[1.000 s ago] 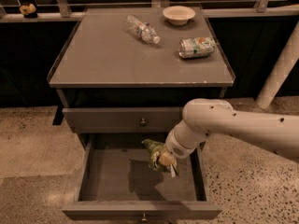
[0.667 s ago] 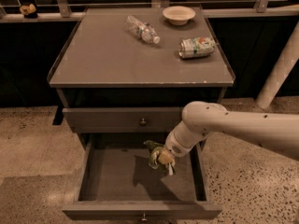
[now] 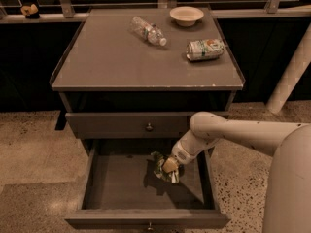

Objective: Place green jalapeno chip bag into middle drawer

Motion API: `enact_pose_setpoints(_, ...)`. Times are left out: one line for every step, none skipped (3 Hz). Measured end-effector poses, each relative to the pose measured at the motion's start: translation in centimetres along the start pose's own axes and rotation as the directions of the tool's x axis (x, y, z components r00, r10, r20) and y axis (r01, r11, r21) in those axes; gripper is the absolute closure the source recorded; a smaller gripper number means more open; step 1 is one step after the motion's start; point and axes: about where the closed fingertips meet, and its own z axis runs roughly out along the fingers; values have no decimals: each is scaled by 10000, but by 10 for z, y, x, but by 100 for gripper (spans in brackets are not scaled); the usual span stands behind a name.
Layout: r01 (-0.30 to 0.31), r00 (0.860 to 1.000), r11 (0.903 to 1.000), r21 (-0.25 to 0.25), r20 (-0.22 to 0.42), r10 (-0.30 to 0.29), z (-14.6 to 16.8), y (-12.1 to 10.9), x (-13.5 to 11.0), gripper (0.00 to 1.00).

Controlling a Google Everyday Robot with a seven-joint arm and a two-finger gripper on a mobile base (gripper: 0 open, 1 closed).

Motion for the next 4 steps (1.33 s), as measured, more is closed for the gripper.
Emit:
enact_pose_setpoints(-1, 10000, 10000, -1, 0, 1, 0, 0, 0, 100)
enact_pose_setpoints(-180, 9998, 9996, -222, -41, 179, 28, 4, 10, 100)
enact_pose_setpoints(-387, 9988, 9991, -155, -304, 382, 70, 2, 18, 100)
enact_pose_setpoints(-580, 9976, 9977, -347, -397, 566, 94, -2, 21, 100)
